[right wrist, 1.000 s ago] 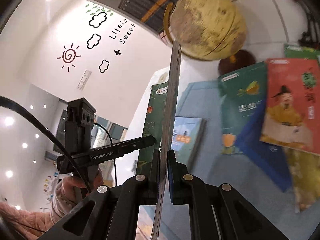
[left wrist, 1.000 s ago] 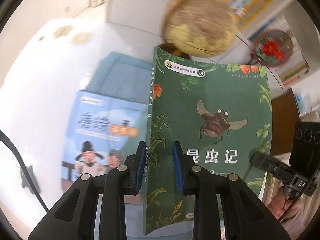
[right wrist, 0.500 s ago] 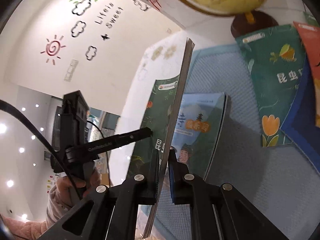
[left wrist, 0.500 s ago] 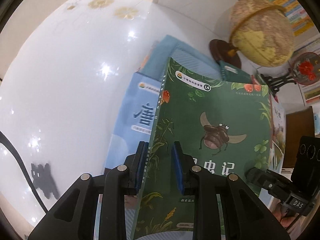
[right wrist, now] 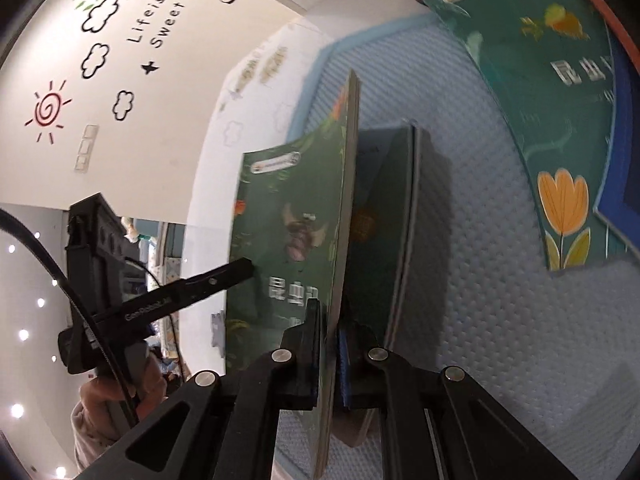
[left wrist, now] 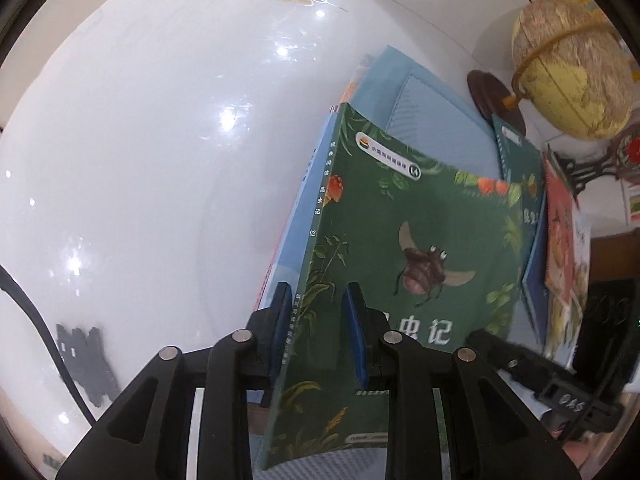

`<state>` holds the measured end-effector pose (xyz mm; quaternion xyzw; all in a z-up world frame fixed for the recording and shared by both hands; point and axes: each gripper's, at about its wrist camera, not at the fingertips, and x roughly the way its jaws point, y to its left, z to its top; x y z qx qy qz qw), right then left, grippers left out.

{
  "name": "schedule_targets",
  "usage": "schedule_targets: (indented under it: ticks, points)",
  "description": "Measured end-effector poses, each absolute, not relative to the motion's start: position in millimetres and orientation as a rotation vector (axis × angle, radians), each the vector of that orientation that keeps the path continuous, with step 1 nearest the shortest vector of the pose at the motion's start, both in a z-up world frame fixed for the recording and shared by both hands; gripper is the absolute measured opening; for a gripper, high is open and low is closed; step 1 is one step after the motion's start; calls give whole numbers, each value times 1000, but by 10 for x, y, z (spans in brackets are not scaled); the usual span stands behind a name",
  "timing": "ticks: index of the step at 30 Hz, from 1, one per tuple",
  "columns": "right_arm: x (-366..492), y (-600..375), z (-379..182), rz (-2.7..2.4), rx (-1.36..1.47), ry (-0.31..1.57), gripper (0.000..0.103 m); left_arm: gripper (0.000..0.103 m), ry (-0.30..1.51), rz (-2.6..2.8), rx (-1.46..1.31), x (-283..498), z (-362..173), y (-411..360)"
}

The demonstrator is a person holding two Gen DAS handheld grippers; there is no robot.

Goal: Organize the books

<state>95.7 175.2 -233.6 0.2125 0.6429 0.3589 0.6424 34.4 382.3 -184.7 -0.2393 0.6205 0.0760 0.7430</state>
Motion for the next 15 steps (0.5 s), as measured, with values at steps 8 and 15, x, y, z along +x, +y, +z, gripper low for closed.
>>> schedule_targets:
  ticks: [8,15]
  points:
    - [922,1722,-2405,772,501,1469,11,32,1356,207,-526,356,-1819,3836]
    - [879,1594,-2484,756,576,1470,18,35,1344,281,-550,372,-1819,3881]
